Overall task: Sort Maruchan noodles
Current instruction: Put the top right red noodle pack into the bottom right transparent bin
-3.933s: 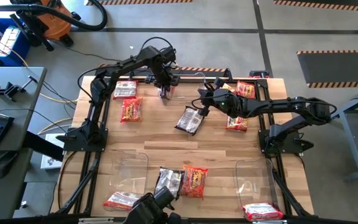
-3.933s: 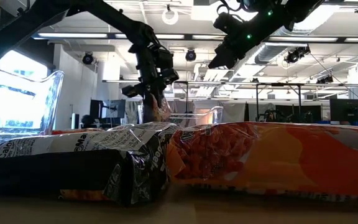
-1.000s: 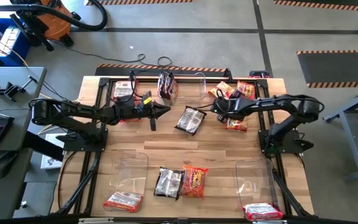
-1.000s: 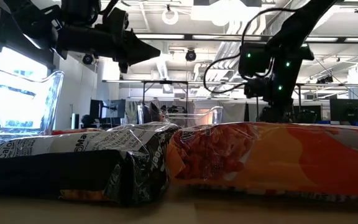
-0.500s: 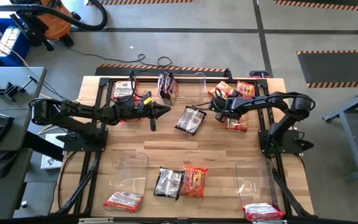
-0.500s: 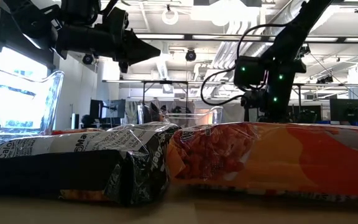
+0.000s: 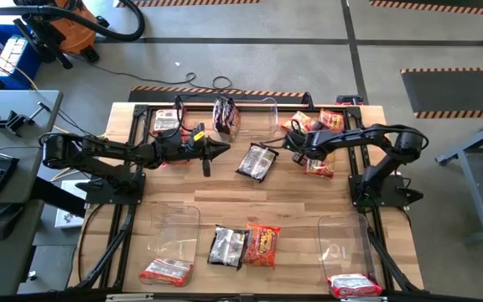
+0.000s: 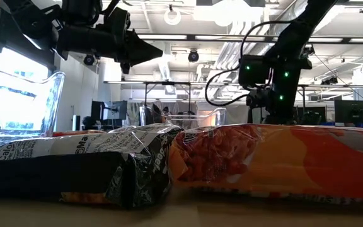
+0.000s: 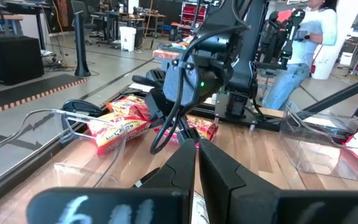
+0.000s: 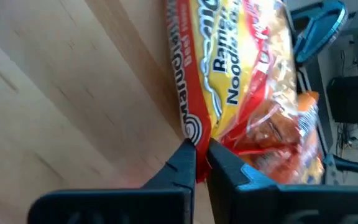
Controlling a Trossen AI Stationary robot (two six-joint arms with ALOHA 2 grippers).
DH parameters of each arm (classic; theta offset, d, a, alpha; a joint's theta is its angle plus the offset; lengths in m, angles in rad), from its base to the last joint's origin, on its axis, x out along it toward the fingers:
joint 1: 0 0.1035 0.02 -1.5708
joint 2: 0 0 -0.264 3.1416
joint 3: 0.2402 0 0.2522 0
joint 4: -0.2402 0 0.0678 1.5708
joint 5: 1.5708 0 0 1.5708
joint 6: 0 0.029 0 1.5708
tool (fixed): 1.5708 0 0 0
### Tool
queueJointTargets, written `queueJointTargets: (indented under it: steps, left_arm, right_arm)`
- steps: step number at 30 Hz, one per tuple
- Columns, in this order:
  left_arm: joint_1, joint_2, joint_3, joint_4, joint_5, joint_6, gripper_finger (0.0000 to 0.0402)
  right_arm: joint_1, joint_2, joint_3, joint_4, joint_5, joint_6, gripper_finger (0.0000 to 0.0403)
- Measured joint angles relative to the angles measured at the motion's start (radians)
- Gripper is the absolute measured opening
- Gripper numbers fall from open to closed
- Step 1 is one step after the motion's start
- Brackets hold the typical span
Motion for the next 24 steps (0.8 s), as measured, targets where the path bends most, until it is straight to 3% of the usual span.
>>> queueJointTargets:
  steps: [5,11,17,21,24]
  left_arm:
    - [0.0,0.0,0.0,0.0,0.0,0.0,0.0011]
    - [0.0,0.0,0.0,0.0,0.0,-0.009,0.0012]
    - [0.0,0.0,0.0,-0.001,0.0,-0.018,0.0012]
    - [0.0,0.0,0.0,-0.001,0.0,-0.017,0.0012]
    - [0.0,0.0,0.0,-0.001,0.0,-0.017,0.0012]
  right_arm:
    - [0.035,-0.038,0.08,-0.178,-0.078,0.059,0.0002]
    - [0.095,-0.091,0.126,-0.261,-0.357,0.147,0.0001]
    - [0.116,-0.129,0.126,-0.26,-0.258,0.202,0.0023]
    - [0.074,-0.102,0.125,-0.23,-0.25,0.229,0.0092]
    - [0.05,-0.057,0.124,-0.185,-0.149,0.226,0.0159]
